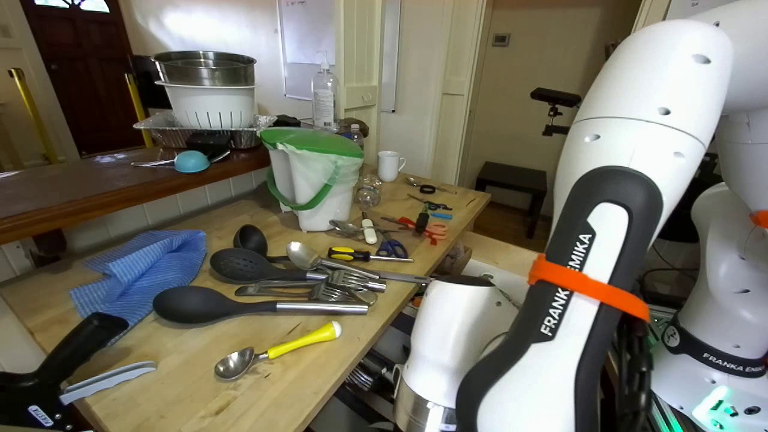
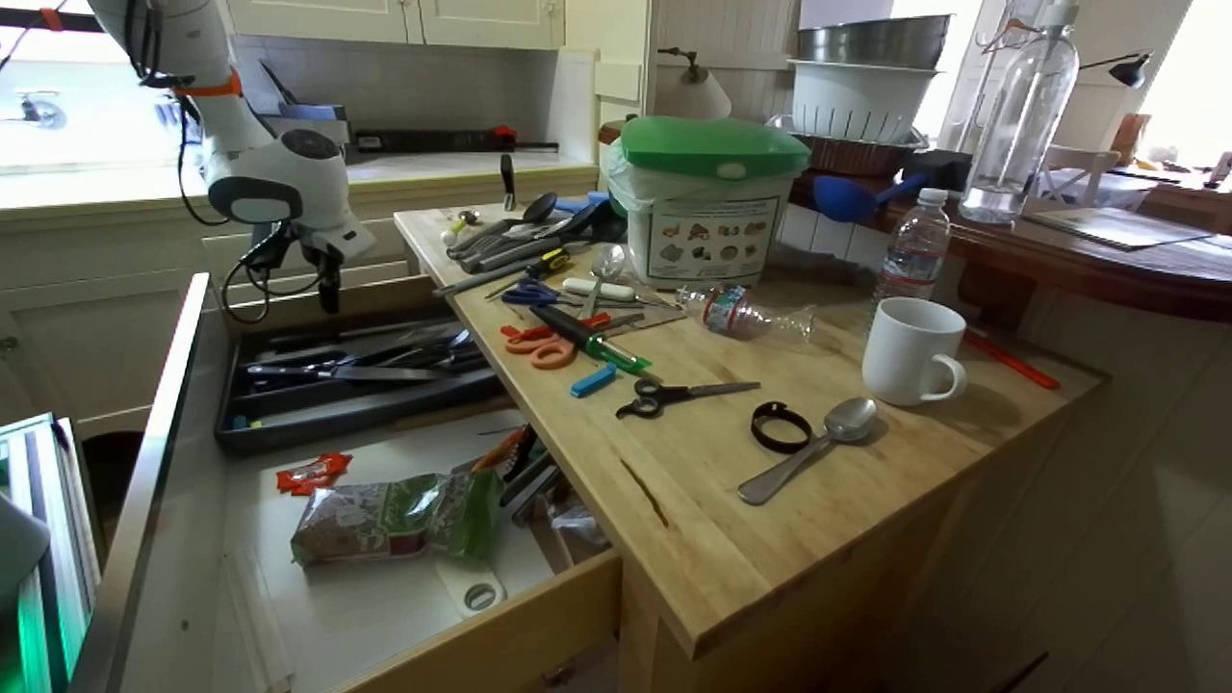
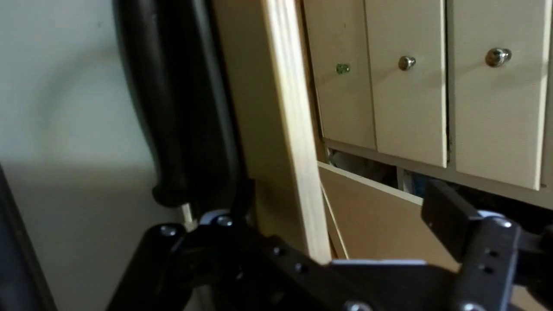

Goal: Remove the knife sharpener from the drawer

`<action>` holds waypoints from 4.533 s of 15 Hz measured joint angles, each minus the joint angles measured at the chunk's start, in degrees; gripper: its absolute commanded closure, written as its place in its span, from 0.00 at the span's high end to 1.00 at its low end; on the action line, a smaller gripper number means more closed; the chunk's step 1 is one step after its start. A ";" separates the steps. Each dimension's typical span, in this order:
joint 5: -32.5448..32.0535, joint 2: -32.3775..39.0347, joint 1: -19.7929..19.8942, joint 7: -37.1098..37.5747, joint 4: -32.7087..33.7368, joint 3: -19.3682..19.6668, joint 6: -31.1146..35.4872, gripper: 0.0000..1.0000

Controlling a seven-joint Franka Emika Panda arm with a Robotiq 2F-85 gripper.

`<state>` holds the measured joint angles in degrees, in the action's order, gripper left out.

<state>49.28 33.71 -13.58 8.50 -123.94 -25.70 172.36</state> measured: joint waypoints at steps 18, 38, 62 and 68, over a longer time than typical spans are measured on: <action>-7.09 -12.23 -6.79 13.72 -9.97 6.95 -8.17 1.00; -25.29 -14.91 -6.57 27.94 -13.68 16.92 -9.76 0.72; -23.66 -4.62 -4.17 31.23 -9.55 9.51 -1.66 0.53; -23.45 -3.84 -2.03 29.13 -8.06 8.81 -4.62 0.54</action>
<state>25.83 29.87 -15.61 37.63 -132.00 -16.89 167.74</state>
